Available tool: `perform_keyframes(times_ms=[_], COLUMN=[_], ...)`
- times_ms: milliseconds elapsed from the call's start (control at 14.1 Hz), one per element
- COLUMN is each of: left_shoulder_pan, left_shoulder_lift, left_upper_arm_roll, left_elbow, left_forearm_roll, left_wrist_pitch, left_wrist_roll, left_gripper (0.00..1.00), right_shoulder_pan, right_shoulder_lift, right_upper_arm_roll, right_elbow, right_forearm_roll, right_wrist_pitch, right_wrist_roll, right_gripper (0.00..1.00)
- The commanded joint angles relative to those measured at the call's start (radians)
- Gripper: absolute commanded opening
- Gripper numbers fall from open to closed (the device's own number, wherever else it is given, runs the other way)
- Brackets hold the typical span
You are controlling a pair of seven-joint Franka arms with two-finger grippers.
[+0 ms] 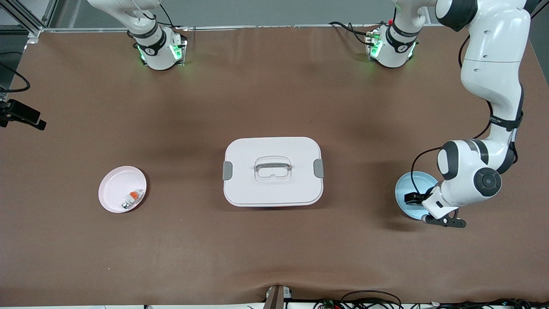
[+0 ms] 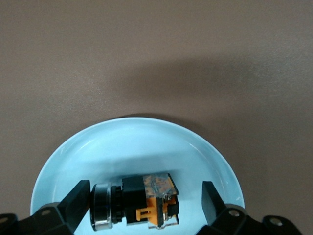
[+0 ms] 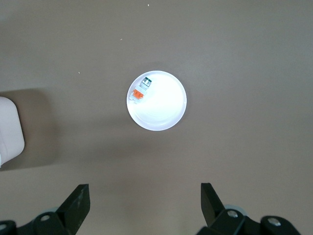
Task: Transfer orange switch to right arm and place
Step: 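Close the left gripper on the black-orange switch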
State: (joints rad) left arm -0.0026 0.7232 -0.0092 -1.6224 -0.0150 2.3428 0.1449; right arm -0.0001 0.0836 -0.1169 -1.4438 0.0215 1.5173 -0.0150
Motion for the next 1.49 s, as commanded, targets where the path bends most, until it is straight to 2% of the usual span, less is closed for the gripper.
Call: perform_keyframes(times_ms=[0,852,1136,1349,1420], left_shoulder_pan=[0.001,0.01,0.012,0.012,0.012], left_shoulder_lift=[0.005,0.004,0.002,-0.001,-0.002], left_upper_arm_roll=[0.0,0.002,0.002,0.002,0.002], left_elbow=[0.004,-0.036,-0.033,-0.033,-0.031], left_forearm_roll=[-0.01,-0.01,-0.01,-0.013,-0.013], left_wrist_pitch=[0.01,0.012,0.012,0.012,0.012], left_wrist_roll=[0.007,-0.001,-0.001,-0.027,-0.054], left_gripper=[1.0,1.0,0.6,0.25,0.18], right_shoulder_pan=[-0.001,-0.001,-0.003,-0.003,-0.004], right_shoulder_lift=[-0.015,-0.015,-0.015,-0.013,-0.013], right_upper_arm_roll=[0.002,0.002,0.0,0.0,-0.001], right_elbow=[-0.009,-0.009,-0.009,-0.009,-0.007], right_forearm_roll=[-0.011,-0.003,-0.002,-0.002,0.0], right_wrist_pitch=[0.001,0.001,0.001,0.001,0.003], right_wrist_roll=[0.006,0.006,0.006,0.006,0.006], right_gripper=[1.0,1.0,1.0,1.0,1.0])
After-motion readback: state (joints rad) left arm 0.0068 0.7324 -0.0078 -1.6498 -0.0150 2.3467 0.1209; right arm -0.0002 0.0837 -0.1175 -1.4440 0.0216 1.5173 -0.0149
